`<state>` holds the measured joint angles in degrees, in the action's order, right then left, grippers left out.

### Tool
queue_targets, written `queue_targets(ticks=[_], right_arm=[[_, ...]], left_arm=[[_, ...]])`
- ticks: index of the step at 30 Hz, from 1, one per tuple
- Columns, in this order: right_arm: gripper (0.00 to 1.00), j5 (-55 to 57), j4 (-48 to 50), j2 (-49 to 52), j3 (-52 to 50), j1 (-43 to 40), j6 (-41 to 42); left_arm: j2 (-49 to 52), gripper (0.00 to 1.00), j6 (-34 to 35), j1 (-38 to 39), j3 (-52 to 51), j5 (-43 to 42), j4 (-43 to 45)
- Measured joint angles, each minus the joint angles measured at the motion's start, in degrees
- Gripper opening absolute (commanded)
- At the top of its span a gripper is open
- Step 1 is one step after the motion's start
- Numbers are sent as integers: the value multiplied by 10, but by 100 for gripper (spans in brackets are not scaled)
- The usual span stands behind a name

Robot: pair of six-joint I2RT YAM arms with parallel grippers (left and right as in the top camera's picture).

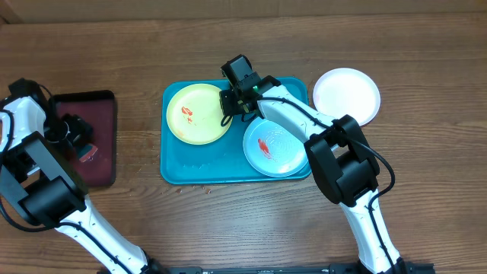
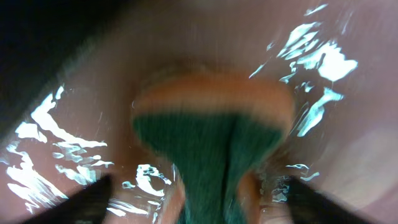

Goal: Clean dirty plates on tray and stack at the side
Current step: 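Grip the yellow plate rim with the right gripper and hold it, then lift the sponge from the water tray and carry it onto the yellow plate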

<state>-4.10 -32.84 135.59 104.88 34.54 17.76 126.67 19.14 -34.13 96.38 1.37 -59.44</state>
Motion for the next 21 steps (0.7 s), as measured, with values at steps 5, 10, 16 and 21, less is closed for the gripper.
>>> queue_targets(ticks=[5,10,16,21], right_arm=[[4,0,1,0,0,0,0],[4,0,0,0,0,0,0],[4,0,-1,0,0,0,0],[4,0,-1,0,0,0,0]], left_arm=[[0,88,-1,0,0,-38,-39],[0,11,0,0,0,-55,-33],[0,93,-2,0,0,-59,-15],[0,100,-1,0,0,-59,9]])
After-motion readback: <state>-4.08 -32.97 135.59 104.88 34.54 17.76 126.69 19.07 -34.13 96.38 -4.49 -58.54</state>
